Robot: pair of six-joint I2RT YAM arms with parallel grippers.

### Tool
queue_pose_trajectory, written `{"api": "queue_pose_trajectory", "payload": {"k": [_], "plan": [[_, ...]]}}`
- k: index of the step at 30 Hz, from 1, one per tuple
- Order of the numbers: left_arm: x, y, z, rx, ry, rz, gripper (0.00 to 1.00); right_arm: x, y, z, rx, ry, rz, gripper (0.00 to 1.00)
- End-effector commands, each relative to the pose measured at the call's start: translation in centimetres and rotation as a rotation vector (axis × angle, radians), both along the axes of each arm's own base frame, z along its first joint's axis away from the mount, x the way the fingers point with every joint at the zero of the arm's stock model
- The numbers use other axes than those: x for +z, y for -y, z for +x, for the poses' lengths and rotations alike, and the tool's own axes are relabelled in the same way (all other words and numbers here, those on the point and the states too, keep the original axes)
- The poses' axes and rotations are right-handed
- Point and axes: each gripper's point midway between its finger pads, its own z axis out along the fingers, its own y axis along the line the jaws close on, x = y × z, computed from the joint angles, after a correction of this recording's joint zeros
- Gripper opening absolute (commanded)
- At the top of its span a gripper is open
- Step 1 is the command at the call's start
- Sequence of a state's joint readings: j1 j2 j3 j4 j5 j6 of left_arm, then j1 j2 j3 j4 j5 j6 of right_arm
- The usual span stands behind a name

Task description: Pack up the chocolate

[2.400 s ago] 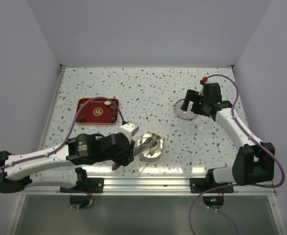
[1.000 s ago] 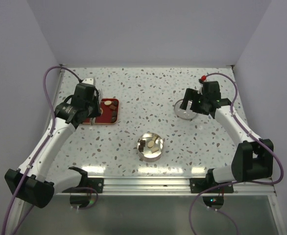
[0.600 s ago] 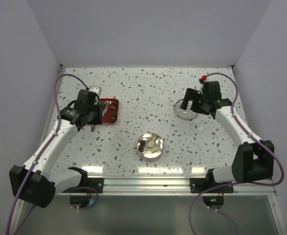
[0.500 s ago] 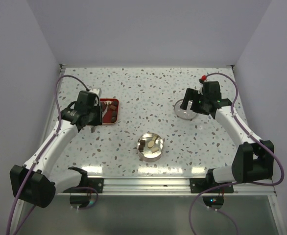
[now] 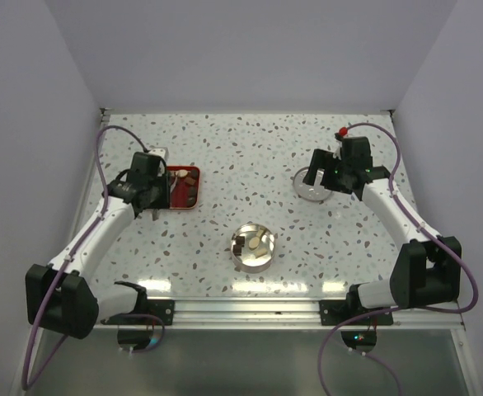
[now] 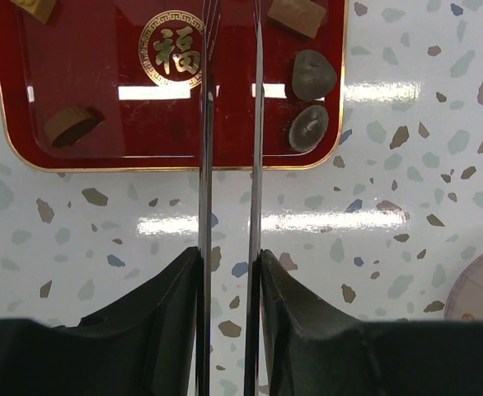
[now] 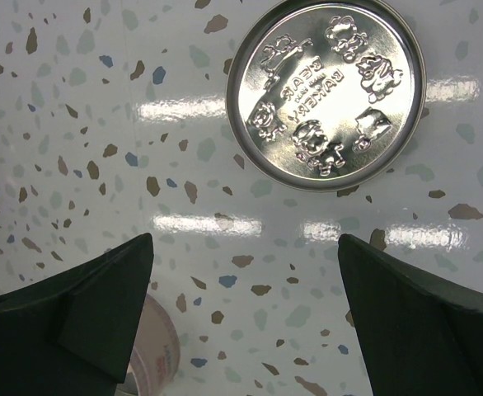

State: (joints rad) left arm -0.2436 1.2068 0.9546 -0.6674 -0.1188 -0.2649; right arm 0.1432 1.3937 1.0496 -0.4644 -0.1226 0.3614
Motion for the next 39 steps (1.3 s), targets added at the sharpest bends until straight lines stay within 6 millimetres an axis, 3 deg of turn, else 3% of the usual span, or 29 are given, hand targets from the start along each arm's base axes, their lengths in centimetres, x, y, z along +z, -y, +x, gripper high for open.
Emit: {"api": "queue_pose_trajectory", "payload": {"k": [1,16,39], "plan": [[0.4,-0.1,2.0,-0.014,0.065,0.013,0.38,1.0,0.4,-0.4,0.0,0.02,-0.016,0.97],[-0.9,-1.0,3.9,-0.039,0.072,0.035,0.41,0.9,0.6,-0.4,0.001,0.013,-0.03,0.97],[-1.6,0.4,5.0,-0.094,0.083,-0.016,0.43,1.4,0.7,-0.2,0.002,0.022,-0.039,0.97]]}}
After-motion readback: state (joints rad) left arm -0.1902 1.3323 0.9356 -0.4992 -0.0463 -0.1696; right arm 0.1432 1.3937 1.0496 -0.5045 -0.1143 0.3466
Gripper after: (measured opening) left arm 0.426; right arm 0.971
